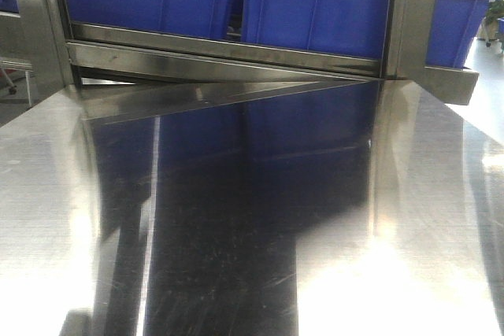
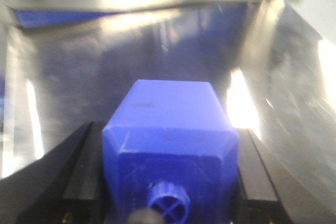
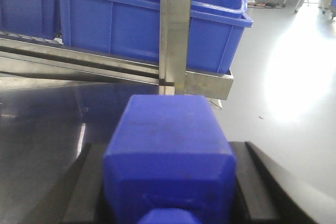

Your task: Pick and sort blue part to right shelf

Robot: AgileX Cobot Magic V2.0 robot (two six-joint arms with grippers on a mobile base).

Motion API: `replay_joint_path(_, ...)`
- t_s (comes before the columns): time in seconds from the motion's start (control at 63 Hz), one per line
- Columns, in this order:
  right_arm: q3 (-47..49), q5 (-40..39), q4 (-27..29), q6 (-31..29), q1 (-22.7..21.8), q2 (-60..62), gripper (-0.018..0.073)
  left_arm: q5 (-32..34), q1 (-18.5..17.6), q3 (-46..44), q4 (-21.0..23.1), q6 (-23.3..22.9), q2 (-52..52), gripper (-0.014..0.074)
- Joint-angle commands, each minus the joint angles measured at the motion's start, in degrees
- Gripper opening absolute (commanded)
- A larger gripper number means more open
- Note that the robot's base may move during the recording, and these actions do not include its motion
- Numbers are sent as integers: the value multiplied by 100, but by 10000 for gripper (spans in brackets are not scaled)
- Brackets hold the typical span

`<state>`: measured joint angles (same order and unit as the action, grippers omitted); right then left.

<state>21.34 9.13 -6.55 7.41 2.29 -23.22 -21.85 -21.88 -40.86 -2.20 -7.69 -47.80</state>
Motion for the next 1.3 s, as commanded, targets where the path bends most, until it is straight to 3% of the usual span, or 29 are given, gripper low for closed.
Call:
replay_joint_path(0.0, 165, -585, -70, -39, -23, -8, 393, 651, 313, 133, -59, -2, 431, 284)
replay_joint_path(0.238, 165, -585, -70, -39, -23, -8, 393, 866, 1128, 846, -350, -2, 1378, 284)
replay_joint_path(0.635, 165, -585, -70, -39, -23, -8, 393, 898, 1930, 1403, -450, -2, 2913, 284)
replay_joint_path(0.858, 165, -585, -70, -39, -23, -8, 393, 909, 1996, 1521, -450, -2, 3515, 283)
replay_joint_path(1.286, 165, -585, -70, -39, -23, -8, 393, 909, 1996, 1521, -450, -2, 3538, 283)
